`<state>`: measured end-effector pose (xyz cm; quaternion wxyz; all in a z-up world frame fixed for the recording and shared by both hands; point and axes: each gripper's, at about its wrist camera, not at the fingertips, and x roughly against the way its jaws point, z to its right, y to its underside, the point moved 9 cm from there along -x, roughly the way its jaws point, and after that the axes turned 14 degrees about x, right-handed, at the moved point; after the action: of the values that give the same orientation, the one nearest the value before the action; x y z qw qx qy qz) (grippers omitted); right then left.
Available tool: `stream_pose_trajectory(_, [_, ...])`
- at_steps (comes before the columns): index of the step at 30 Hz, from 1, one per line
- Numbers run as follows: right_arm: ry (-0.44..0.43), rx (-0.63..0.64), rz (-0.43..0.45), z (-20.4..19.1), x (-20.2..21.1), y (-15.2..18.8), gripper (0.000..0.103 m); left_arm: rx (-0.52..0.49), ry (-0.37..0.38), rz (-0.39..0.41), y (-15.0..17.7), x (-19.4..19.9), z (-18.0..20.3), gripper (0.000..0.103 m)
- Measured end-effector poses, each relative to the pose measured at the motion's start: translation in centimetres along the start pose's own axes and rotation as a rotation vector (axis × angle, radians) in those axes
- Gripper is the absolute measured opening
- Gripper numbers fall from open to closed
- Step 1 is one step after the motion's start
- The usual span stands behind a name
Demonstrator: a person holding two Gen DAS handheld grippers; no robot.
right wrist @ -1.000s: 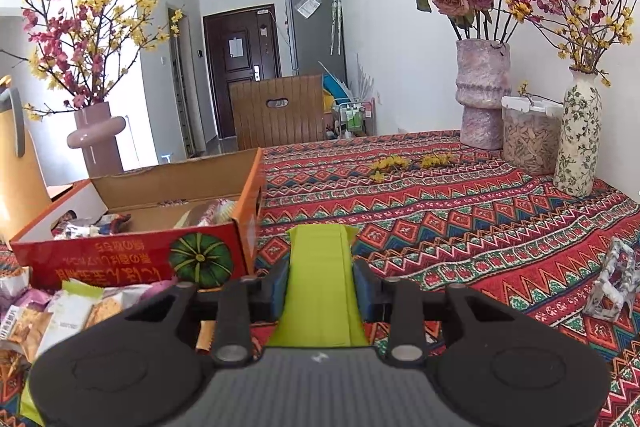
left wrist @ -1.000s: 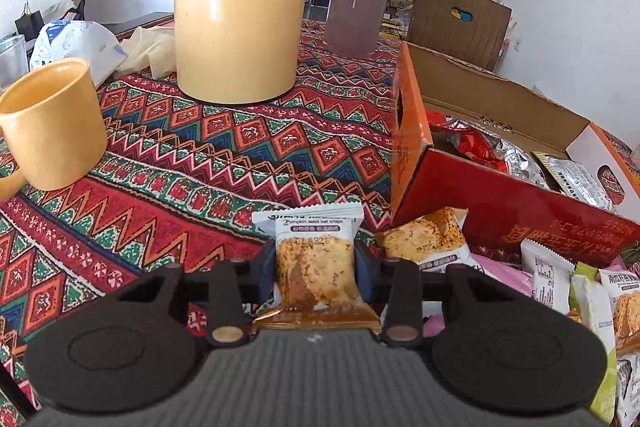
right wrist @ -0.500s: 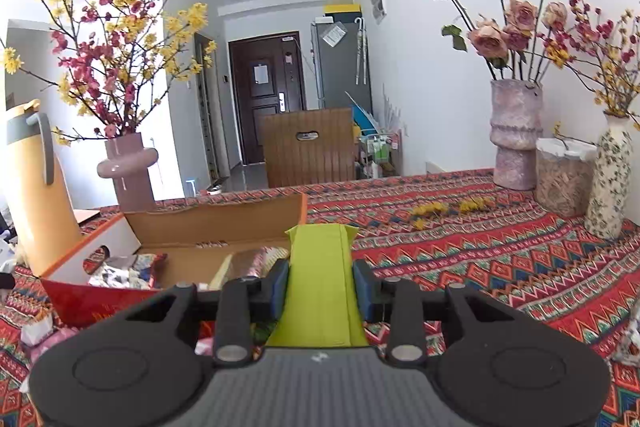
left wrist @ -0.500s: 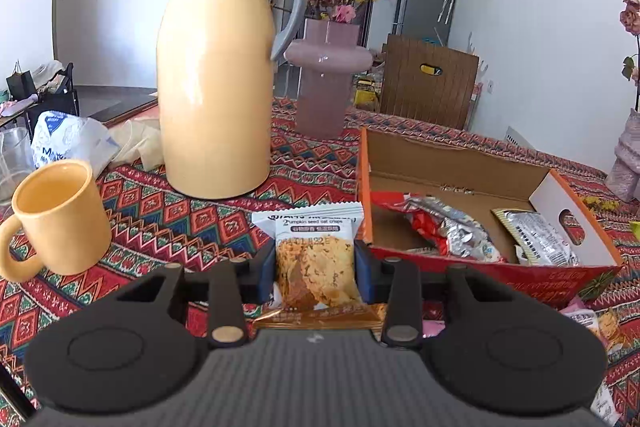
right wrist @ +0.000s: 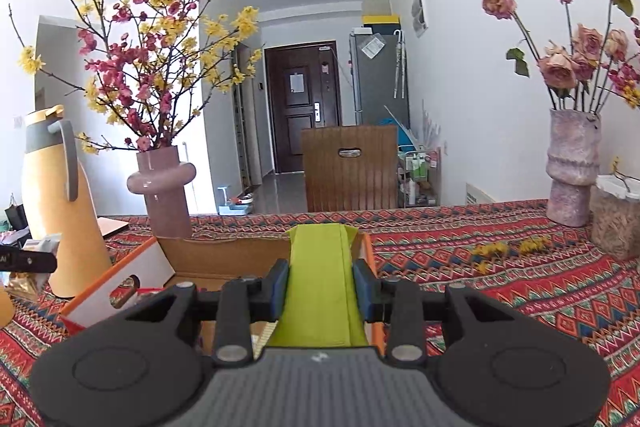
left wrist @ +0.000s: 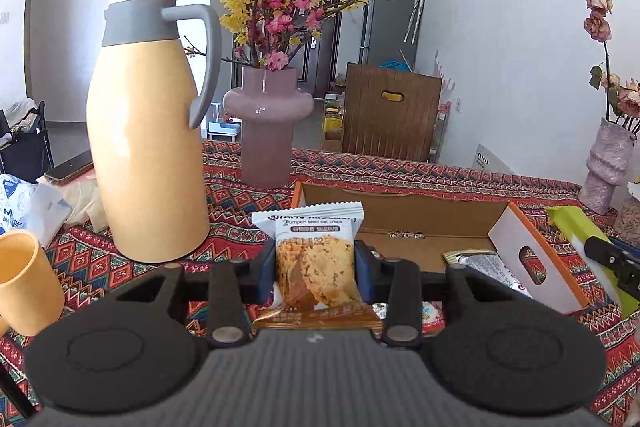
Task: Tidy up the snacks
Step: 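Carry both held packets over the cardboard box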
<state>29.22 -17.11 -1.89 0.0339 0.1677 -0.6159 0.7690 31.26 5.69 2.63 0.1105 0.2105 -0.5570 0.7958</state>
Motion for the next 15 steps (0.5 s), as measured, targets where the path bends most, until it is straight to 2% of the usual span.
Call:
stream_pose_trajectory(9, [-0.034, 0.009, 0.009, -1.9, -2.9, -1.7, 0.034, -0.003, 0.009, 0.018, -1.0, -1.9, 2.4, 0.039])
stream_pose_trajectory(15, [-0.036, -0.004, 0.013, -2.5, -4.3, -1.3, 0.034, 0.001, 0.000, 0.021, -0.6, -3.6, 3.1, 0.039])
